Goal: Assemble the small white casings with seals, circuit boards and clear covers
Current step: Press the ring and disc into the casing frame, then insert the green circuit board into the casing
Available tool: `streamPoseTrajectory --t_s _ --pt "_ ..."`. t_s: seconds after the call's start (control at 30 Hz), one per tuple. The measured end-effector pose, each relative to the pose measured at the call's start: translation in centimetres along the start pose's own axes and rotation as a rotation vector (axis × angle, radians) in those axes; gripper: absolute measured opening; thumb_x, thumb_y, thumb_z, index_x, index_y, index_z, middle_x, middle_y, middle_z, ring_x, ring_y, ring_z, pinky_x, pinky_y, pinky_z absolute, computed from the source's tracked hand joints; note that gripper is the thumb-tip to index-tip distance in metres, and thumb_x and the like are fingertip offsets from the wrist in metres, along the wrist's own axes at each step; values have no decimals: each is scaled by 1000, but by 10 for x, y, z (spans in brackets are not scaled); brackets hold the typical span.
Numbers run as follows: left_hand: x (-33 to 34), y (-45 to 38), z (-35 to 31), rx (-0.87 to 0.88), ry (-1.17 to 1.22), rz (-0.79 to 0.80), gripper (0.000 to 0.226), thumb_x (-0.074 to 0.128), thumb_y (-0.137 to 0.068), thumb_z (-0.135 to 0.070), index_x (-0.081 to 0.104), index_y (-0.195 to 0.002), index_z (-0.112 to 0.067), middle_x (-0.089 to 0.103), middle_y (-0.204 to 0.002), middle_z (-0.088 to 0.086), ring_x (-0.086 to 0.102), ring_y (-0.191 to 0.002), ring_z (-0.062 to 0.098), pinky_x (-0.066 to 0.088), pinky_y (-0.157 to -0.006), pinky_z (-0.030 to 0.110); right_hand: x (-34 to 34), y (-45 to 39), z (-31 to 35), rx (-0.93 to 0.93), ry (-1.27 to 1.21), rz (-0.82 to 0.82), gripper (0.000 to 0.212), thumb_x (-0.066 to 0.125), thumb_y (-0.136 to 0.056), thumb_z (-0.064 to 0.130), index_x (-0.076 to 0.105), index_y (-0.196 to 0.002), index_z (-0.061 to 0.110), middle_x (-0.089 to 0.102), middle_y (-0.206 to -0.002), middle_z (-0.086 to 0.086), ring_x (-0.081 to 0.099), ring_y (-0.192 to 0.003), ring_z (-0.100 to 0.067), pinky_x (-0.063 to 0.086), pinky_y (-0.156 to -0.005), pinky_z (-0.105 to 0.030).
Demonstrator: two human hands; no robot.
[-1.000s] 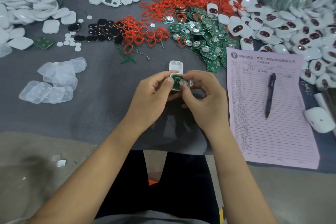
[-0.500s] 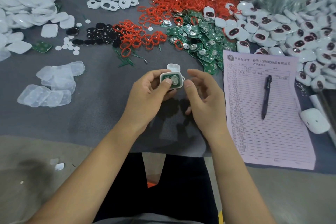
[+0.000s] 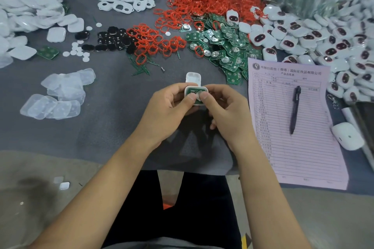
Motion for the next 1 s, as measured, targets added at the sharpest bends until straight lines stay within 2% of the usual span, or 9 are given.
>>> streamPoseTrajectory --t_s 0.27,0.43,0.57,0.67,0.73,0.8,0.83,0.9,1.0 --pt "-5 1 -2 64 -162 -67 29 74 -95 -17 69 -124 -14 77 -115 -1 74 -108 17 59 -97 47 2 -4 -7 24 -29 25 11 70 -98 16 74 -108 15 71 -74 10 59 -54 -3 46 -39 -27" --pt "-8 0 1 40 -70 -124 24 73 -96 -10 70 -120 -11 78 -111 1 74 -105 18 62 -92 41 1 -5 -4 -2 -49 32 11 71 -98 22 76 -107 18 72 -77 6 57 -53 -9 47 -38 -28" --pt "-13 -1 1 -5 185 -223 19 63 -100 -2 70 -117 -6 78 -108 6 76 -102 21 61 -84 27 -6 -6 -4 3 -73 -124 15 62 -104 21 73 -103 13 64 -69 2 57 -51 -12 47 -38 -28" --pt "-21 -1 -3 -9 370 -279 16 55 -104 -2 69 -112 -6 78 -102 6 77 -97 21 59 -80 21 -11 0 12 -191 197 -290 13 61 -103 16 73 -101 12 69 -83 -1 64 -67 -15 53 -59 -32" --pt "-24 -2 -6 -13 478 -262 17 52 -105 -1 67 -109 -7 78 -100 5 77 -100 20 58 -80 20 -7 -1 20 -287 379 -323 10 65 -99 15 74 -103 13 69 -96 0 63 -89 -18 46 -77 -18" --pt "-24 -1 -8 -25 543 -222 15 50 -106 -4 64 -111 -6 78 -103 7 76 -104 22 59 -81 21 2 -9 21 -280 519 -262 18 70 -95 20 73 -113 15 65 -106 -3 57 -104 -24 36 -83 -9" --pt "-24 0 -9 -31 558 -208 14 49 -106 -5 61 -114 -6 79 -104 8 76 -104 23 59 -80 22 8 -13 21 -276 568 -205 26 72 -94 24 71 -119 16 62 -110 -5 54 -107 -26 35 -86 -10" --pt "-23 1 -9 -45 562 -198 12 47 -107 -8 55 -116 -6 79 -105 10 77 -102 24 60 -78 23 20 -18 18 -296 692 -99 42 74 -91 36 68 -130 21 57 -115 -7 50 -109 -28 40 -94 -28" --pt "-19 2 -8 -43 510 -182 14 45 -108 -8 57 -116 -5 79 -107 10 77 -101 24 61 -78 25 25 -19 16 -341 795 -75 43 70 -91 45 70 -130 26 54 -118 -8 50 -108 -30 43 -90 -44"
Point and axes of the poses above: each hand's wrist, its own y-axis away from the middle knuckle, its own x-axis out of the palm, z = x × y, the point moved 7 cm from there along -y, towards the middle knuckle
